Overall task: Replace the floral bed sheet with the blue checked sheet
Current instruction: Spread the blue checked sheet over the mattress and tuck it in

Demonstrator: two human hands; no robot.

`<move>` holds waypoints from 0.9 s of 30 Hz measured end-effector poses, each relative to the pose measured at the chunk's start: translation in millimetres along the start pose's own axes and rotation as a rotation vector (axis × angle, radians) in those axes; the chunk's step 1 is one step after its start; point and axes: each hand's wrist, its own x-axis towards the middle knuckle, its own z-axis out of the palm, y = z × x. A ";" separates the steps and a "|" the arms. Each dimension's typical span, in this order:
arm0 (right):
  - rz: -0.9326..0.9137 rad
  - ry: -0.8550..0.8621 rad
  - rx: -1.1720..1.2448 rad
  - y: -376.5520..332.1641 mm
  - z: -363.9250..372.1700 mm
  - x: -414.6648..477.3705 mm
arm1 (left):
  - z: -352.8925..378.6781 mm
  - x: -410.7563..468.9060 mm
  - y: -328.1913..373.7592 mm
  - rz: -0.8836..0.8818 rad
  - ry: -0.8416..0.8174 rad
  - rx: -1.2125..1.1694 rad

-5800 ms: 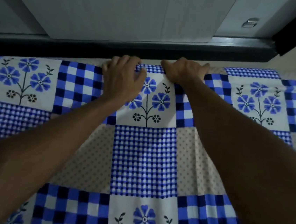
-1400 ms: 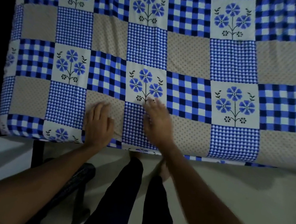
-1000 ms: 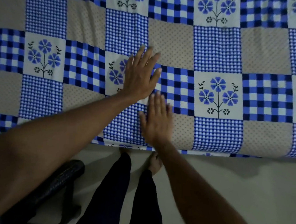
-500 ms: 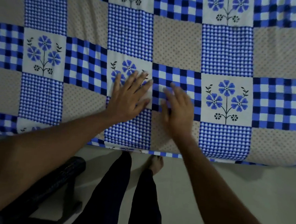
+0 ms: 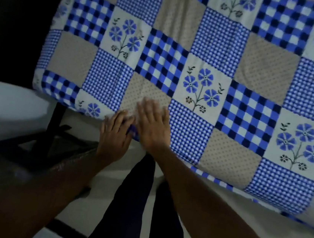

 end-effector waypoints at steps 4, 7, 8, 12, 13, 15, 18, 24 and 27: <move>-0.153 -0.113 -0.021 -34.0 19.6 -10.9 | -6.8 -13.3 -20.1 -0.052 -0.003 -0.072; -0.315 -0.068 0.176 -14.0 -0.7 -10.9 | -17.8 -6.1 -28.0 -0.094 -0.018 -0.201; -0.339 0.011 0.251 0.6 -9.3 -10.0 | -22.0 0.3 -29.1 -0.109 0.006 -0.260; -0.069 0.233 0.194 64.1 -36.5 1.1 | -33.9 36.9 -27.4 -0.028 0.129 -0.339; 0.043 0.253 0.167 67.4 -35.8 -0.6 | -35.6 48.7 -25.6 0.001 0.158 -0.340; 0.189 0.196 0.085 53.3 -18.9 -14.9 | -37.2 72.5 -17.8 0.023 0.206 -0.334; 0.080 0.010 0.128 -1.1 20.9 -62.2 | -37.0 102.3 -5.7 0.097 0.157 -0.296; -0.025 -0.304 0.292 -48.9 64.1 -136.4 | -22.9 89.1 20.0 0.484 -0.196 -0.107; -0.055 0.071 0.418 -37.4 36.0 -117.0 | -6.9 50.2 6.2 0.592 -0.200 -0.016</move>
